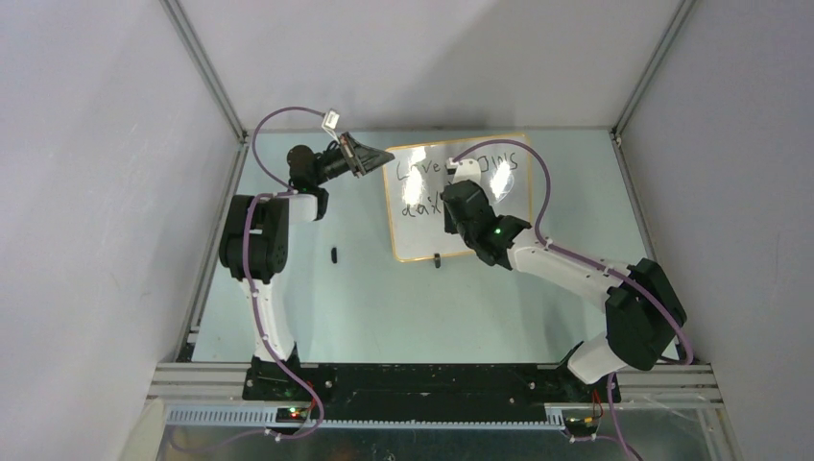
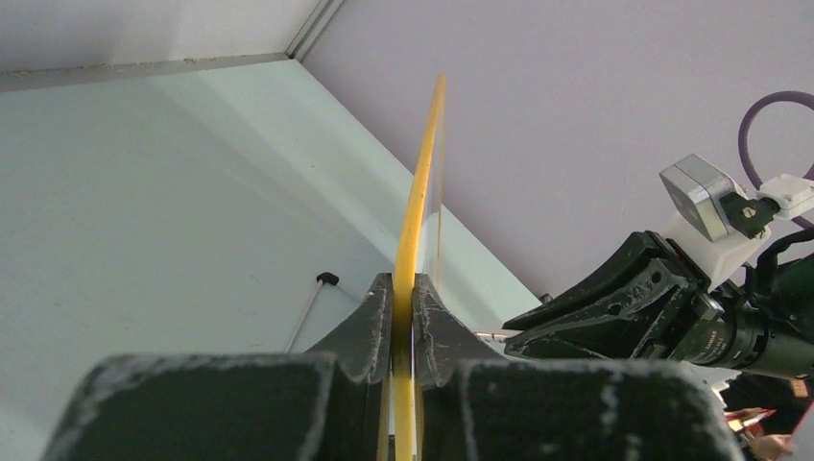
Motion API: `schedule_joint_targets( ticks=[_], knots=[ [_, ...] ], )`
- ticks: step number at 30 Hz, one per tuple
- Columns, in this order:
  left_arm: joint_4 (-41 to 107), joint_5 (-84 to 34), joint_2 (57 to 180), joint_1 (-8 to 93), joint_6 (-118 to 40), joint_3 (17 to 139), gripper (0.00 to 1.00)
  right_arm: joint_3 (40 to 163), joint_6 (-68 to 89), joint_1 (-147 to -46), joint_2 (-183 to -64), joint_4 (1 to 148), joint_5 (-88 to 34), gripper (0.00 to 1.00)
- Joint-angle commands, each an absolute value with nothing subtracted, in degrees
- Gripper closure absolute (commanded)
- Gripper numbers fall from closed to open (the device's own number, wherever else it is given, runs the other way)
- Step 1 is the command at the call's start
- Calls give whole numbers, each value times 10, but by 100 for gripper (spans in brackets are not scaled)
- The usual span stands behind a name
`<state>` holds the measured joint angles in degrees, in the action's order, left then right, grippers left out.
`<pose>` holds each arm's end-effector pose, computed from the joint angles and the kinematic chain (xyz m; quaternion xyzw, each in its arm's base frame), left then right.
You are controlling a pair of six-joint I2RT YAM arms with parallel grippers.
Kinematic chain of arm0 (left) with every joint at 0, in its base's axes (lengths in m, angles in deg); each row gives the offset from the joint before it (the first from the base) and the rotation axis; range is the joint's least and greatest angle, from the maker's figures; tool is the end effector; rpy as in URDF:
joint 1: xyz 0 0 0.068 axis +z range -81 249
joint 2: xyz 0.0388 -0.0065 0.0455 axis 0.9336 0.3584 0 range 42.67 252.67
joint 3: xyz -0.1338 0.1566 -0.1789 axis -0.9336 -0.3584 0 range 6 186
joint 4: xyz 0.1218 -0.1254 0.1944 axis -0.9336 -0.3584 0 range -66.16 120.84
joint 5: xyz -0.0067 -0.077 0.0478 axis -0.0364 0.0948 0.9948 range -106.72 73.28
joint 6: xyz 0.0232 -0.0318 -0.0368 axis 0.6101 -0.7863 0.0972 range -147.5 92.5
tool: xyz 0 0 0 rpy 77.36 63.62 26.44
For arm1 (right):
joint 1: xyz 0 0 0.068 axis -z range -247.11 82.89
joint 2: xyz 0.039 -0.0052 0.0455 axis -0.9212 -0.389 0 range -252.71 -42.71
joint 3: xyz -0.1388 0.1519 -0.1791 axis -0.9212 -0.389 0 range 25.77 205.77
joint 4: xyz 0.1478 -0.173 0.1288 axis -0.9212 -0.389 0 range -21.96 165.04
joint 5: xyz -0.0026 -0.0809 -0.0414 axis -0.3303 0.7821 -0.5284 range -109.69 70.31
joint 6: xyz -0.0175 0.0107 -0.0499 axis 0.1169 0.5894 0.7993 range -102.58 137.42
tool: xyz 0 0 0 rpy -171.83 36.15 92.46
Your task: Write a sentence on the whiteboard
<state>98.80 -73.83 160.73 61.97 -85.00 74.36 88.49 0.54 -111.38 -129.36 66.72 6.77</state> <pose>0.4301 -0.0831 0.2276 0.1309 0.6307 -0.6168 0.4524 0.2561 0.2277 0.2760 -0.0944 0.8543 0.0666 0.5067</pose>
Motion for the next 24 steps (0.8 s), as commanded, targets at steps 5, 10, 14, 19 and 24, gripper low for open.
schedule_joint_targets(
  ticks=[5, 10, 14, 19, 24],
  knots=[
    [992, -747, 1575, 609, -839, 740, 100, 912, 2, -1110, -1299, 659, 75, 100],
    [992, -747, 1575, 609, -839, 740, 100, 907, -4, -1121, -1299, 645, 89, 100],
    [991, -747, 1574, 609, -838, 739, 100, 902, -8, -1126, -1298, 640, 98, 100],
    [991, -748, 1574, 609, -839, 739, 100, 896, -9, -1126, -1289, 638, 99, 100],
    [993, -748, 1574, 609, -839, 739, 100, 894, -10, -1125, -1288, 637, 102, 100]
  ],
)
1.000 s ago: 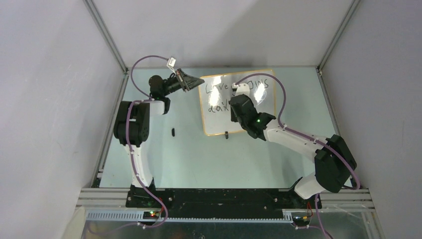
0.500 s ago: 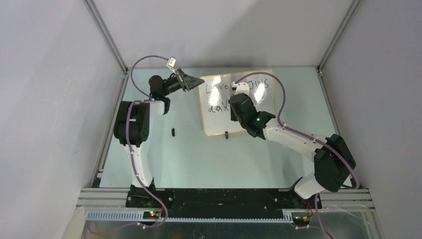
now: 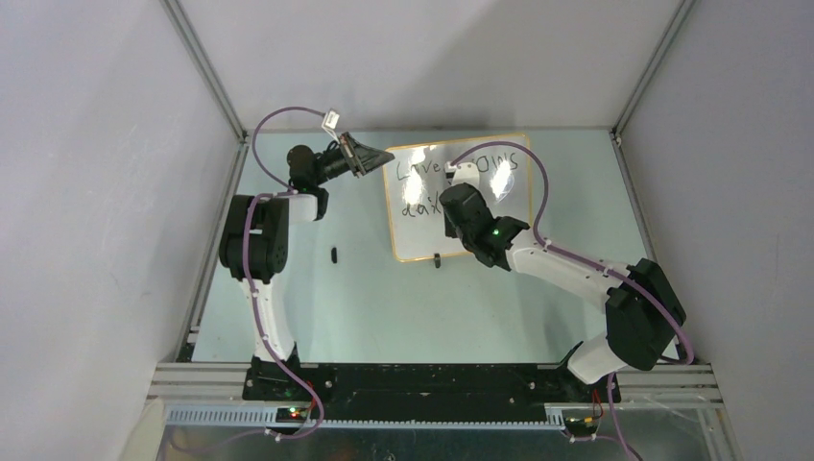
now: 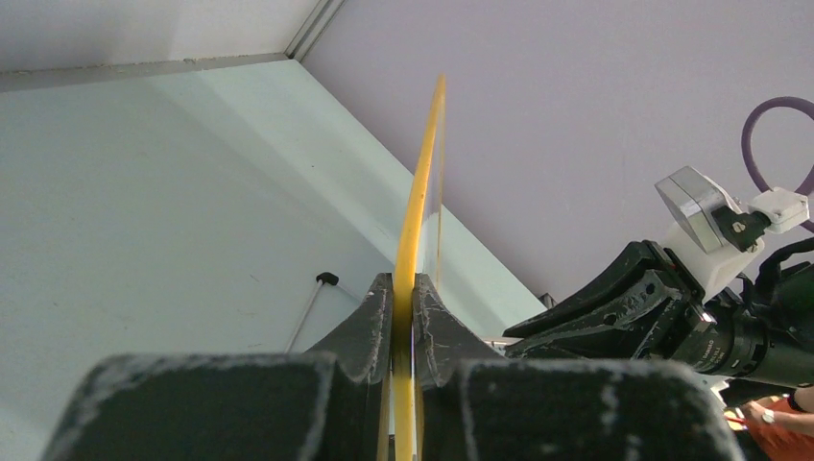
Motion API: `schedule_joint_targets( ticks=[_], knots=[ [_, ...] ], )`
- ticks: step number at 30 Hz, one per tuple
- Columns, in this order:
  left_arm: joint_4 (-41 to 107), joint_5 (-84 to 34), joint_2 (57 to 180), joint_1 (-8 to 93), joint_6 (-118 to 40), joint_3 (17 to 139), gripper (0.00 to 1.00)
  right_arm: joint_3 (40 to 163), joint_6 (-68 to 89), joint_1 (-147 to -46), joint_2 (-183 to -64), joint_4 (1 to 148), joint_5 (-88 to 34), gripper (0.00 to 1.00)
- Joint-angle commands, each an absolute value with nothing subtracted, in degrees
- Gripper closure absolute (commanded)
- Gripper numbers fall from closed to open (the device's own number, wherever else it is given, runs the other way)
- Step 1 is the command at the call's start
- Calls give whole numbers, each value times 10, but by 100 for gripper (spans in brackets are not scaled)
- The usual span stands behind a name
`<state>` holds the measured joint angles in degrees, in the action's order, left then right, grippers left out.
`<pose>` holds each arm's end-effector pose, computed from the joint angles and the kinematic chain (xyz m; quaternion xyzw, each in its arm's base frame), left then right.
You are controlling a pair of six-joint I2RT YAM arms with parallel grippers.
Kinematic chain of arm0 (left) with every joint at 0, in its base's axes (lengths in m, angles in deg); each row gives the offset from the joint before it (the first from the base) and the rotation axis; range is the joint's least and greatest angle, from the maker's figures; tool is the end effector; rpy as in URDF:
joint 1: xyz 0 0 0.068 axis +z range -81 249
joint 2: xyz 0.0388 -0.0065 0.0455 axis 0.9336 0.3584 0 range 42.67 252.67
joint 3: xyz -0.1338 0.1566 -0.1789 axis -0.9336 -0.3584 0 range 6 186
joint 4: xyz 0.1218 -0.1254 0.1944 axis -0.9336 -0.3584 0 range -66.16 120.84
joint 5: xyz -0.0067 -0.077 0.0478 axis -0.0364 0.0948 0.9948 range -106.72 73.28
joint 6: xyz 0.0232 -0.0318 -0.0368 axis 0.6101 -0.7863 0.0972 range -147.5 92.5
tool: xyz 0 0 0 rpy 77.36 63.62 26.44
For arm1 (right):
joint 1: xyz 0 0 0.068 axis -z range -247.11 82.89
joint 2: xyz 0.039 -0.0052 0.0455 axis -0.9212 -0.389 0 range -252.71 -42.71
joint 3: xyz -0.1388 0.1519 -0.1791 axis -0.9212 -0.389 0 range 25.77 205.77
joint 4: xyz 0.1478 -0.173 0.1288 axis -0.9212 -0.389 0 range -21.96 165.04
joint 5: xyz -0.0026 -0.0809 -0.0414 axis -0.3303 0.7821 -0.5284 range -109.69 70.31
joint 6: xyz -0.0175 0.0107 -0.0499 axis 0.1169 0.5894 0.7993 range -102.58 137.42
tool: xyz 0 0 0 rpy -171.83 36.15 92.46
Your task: Write a sentence on the whiteboard
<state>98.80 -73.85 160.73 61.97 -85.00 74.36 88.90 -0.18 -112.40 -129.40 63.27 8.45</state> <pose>0.4301 -0.0831 0.2276 0.1311 0.6307 -0.6168 0.4523 0.2505 0.2294 0.2732 -0.0978 0.8633 0.0481 0.4927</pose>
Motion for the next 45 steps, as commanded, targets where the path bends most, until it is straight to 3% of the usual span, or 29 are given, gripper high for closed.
schedule_joint_targets(
  ticks=[1, 45],
  knots=[
    [993, -748, 1574, 609, -839, 739, 100, 893, -9, -1123, -1287, 637, 102, 100],
    [990, -747, 1573, 609, -837, 737, 100, 901, -11, -1102, -1280, 631, 79, 100]
  ],
)
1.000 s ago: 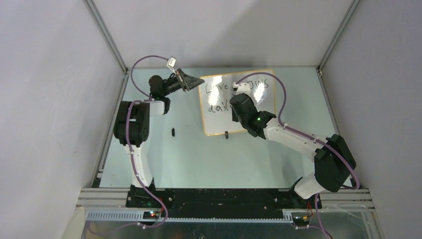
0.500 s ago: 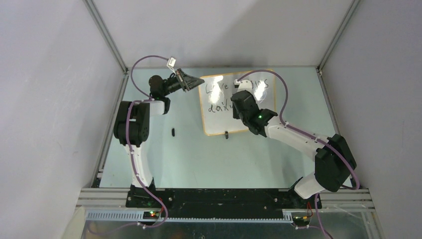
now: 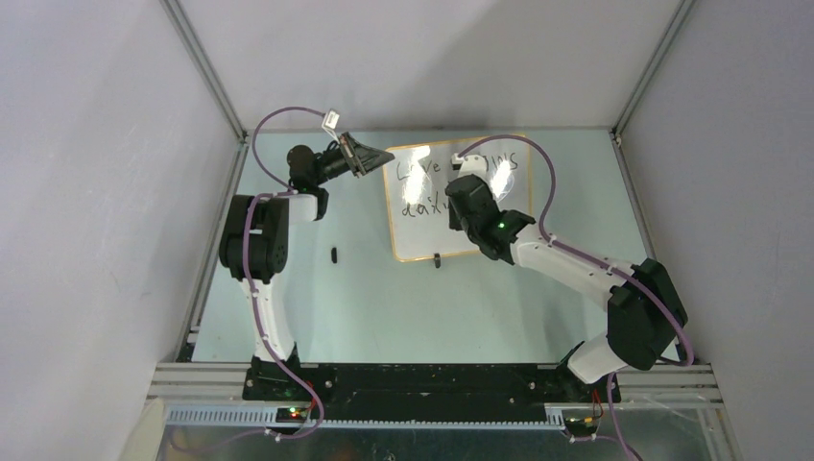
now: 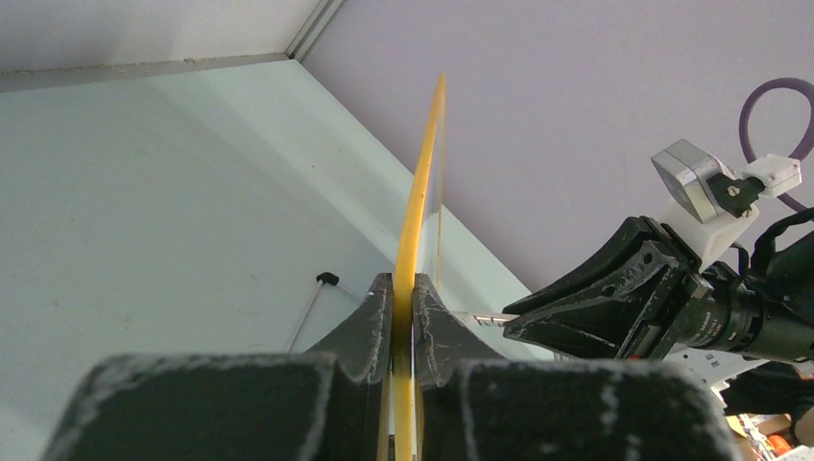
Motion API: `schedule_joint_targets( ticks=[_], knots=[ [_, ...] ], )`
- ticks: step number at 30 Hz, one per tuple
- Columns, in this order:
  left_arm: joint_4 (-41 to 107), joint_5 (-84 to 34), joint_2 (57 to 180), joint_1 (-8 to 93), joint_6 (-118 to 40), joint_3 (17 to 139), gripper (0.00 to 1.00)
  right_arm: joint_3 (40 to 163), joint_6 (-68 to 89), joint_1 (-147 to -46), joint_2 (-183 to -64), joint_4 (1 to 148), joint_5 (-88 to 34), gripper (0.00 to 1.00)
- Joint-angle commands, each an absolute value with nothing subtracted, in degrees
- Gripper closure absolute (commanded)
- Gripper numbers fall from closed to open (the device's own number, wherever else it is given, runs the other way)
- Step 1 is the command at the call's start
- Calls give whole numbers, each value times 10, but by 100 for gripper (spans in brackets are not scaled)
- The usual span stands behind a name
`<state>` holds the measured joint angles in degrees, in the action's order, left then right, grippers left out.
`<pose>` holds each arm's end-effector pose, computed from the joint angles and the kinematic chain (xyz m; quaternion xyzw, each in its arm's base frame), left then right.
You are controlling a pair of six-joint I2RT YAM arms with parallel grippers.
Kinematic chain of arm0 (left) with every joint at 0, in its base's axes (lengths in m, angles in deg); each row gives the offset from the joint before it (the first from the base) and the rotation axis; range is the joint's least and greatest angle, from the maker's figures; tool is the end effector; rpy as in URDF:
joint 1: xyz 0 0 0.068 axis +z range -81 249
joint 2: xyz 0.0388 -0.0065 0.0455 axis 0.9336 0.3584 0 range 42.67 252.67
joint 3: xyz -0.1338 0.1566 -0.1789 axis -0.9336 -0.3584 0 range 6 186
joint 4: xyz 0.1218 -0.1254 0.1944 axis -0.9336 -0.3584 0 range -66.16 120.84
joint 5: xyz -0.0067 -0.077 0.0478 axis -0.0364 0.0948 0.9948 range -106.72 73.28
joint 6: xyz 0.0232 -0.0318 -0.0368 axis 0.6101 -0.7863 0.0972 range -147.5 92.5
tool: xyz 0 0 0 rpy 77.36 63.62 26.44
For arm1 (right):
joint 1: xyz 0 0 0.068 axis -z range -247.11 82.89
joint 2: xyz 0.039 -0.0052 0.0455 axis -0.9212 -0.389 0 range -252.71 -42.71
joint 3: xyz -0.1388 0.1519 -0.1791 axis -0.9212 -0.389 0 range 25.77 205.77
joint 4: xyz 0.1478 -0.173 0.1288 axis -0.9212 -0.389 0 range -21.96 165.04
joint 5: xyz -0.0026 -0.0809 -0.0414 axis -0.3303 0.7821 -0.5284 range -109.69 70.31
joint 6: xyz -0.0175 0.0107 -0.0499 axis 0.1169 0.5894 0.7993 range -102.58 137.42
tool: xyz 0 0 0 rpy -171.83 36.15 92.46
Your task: Write a sentence on the whiteboard
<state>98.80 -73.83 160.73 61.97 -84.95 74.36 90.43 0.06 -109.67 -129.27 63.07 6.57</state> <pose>0.4301 -0.0831 0.2276 0.1312 0.6306 -0.6166 0.4527 0.2623 0.2197 0.2823 -0.0831 0.8619 0.0551 0.4971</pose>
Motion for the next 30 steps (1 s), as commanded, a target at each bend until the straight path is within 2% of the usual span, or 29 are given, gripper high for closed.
schedule_joint_targets(
  ticks=[1, 30],
  knots=[
    [990, -747, 1573, 609, -836, 738, 100, 899, -12, -1102, -1280, 630, 80, 100],
    [990, -747, 1574, 609, -838, 740, 100, 868, -27, -1131, -1293, 627, 85, 100]
  ],
)
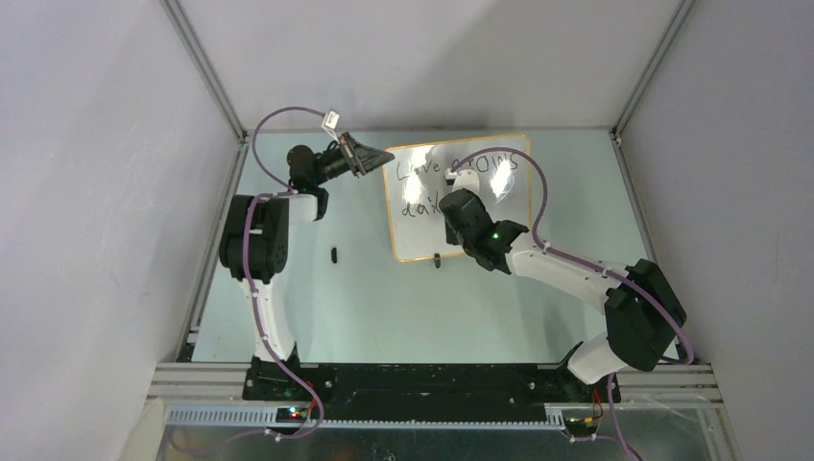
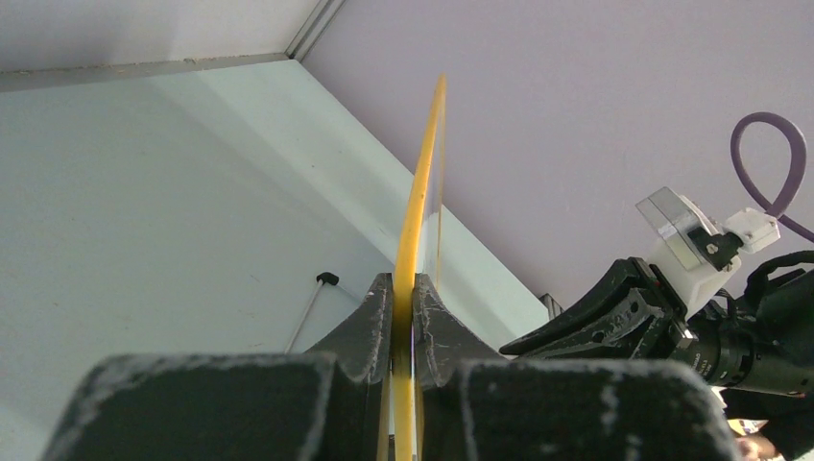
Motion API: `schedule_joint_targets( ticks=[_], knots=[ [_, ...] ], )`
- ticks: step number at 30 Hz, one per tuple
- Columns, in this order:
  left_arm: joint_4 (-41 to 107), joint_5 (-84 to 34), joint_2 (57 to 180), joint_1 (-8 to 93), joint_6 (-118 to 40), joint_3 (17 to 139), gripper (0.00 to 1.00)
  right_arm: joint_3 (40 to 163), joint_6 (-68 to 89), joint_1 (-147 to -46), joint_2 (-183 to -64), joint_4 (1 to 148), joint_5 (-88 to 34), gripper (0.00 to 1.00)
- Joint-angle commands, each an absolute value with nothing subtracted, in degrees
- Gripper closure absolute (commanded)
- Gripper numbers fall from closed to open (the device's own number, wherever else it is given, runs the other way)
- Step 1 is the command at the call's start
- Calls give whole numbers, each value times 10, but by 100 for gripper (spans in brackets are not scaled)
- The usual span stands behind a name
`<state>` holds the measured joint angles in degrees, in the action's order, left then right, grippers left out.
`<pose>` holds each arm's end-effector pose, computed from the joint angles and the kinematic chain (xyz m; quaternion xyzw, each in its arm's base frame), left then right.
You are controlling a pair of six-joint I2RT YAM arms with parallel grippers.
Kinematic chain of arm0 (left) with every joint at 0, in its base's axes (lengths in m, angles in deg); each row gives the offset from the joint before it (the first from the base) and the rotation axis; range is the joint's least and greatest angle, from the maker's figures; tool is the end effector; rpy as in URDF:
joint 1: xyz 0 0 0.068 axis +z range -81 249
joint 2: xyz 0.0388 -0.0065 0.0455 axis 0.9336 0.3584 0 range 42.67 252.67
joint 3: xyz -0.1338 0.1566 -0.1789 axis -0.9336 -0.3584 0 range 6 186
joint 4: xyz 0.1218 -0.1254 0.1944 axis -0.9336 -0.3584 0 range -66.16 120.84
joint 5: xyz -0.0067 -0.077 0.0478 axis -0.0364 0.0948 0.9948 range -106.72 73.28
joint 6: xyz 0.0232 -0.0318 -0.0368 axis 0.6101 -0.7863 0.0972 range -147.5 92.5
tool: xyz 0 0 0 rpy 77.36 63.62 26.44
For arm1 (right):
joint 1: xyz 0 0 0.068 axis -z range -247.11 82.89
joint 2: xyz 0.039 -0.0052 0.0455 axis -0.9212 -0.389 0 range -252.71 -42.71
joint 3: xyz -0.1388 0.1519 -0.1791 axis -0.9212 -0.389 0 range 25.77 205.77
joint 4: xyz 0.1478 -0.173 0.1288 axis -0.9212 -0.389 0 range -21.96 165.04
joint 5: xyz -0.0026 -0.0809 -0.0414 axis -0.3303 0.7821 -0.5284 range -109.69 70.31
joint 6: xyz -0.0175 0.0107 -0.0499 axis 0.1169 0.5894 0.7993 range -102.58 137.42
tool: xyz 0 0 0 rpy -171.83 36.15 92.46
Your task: Write a sentence on the whiteboard
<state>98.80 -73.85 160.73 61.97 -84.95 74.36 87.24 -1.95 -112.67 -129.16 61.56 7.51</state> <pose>0.4301 -0.0831 0.2276 0.1314 0.6306 -0.6166 0.4526 0.2452 0.2270 0.2622 -0.0987 0.8757 0.0482 0.4702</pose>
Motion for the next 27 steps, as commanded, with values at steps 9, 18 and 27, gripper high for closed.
schedule_joint_targets(
  ticks=[9, 18, 27],
  knots=[
    [989, -747, 1574, 609, -838, 740, 100, 871, -9, -1134, -1286, 664, 70, 100],
    [989, -747, 1574, 609, -838, 740, 100, 887, -5, -1136, -1290, 660, 67, 100],
    [990, -748, 1573, 609, -838, 739, 100, 878, -9, -1144, -1236, 643, 67, 100]
  ],
)
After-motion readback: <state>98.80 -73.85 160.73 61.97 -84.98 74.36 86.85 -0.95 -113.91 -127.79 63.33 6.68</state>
